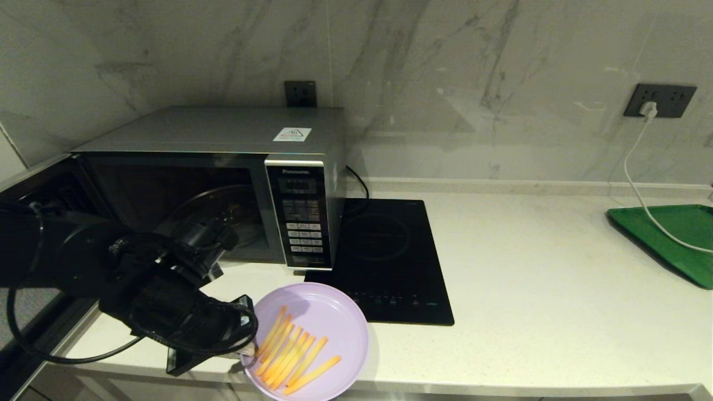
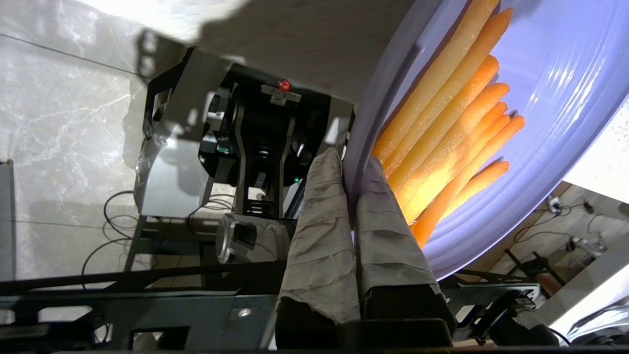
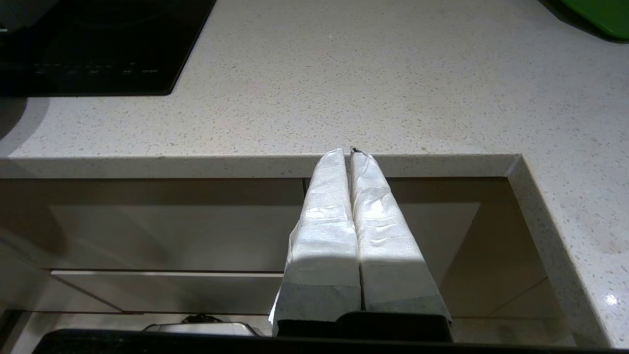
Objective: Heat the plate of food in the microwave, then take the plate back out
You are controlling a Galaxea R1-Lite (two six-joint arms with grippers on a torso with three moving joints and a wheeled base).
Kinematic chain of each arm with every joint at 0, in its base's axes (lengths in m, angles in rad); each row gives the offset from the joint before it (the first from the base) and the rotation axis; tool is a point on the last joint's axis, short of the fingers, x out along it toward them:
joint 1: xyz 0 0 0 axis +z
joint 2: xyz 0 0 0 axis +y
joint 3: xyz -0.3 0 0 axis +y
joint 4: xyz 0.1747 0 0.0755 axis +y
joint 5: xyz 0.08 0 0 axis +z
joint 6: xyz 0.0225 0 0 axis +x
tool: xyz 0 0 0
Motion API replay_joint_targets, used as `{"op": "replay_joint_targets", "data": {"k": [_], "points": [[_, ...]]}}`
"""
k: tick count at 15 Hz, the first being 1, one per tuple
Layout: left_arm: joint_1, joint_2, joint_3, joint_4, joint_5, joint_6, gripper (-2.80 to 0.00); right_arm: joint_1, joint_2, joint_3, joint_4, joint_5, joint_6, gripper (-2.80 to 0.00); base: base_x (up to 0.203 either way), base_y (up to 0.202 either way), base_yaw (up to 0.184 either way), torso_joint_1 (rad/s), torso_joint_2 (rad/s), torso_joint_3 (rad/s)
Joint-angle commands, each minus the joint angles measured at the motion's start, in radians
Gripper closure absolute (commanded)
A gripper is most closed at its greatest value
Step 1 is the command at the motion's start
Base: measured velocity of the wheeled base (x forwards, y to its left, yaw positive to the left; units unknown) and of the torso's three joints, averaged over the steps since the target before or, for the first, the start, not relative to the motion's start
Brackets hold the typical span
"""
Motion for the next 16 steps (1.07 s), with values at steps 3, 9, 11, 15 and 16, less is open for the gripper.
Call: {"op": "replay_joint_targets", "data": {"k": [3, 9, 11, 15, 16], "points": [[-0.086, 0.119, -0.098, 0.005, 0.014, -0.089, 0.0, 0.0, 0.0, 0.0, 0.002, 0.0, 0.0, 0.0, 0.0, 0.0, 0.0, 0.0, 0.0, 0.0], [-0.135, 0.209, -0.166, 0.005, 0.034, -0.134, 0.0, 0.0, 0.0, 0.0, 0.002, 0.0, 0.0, 0.0, 0.0, 0.0, 0.0, 0.0, 0.0, 0.0], [-0.153, 0.233, -0.191, 0.005, 0.041, -0.135, 0.0, 0.0, 0.0, 0.0, 0.002, 0.0, 0.0, 0.0, 0.0, 0.0, 0.0, 0.0, 0.0, 0.0], [-0.165, 0.291, -0.26, 0.009, 0.058, -0.139, 0.0, 0.0, 0.0, 0.0, 0.002, 0.0, 0.0, 0.0, 0.0, 0.0, 0.0, 0.0, 0.0, 0.0], [-0.169, 0.303, -0.273, 0.009, 0.071, -0.14, 0.0, 0.0, 0.0, 0.0, 0.002, -0.001, 0.0, 0.0, 0.0, 0.0, 0.0, 0.0, 0.0, 0.0]]}}
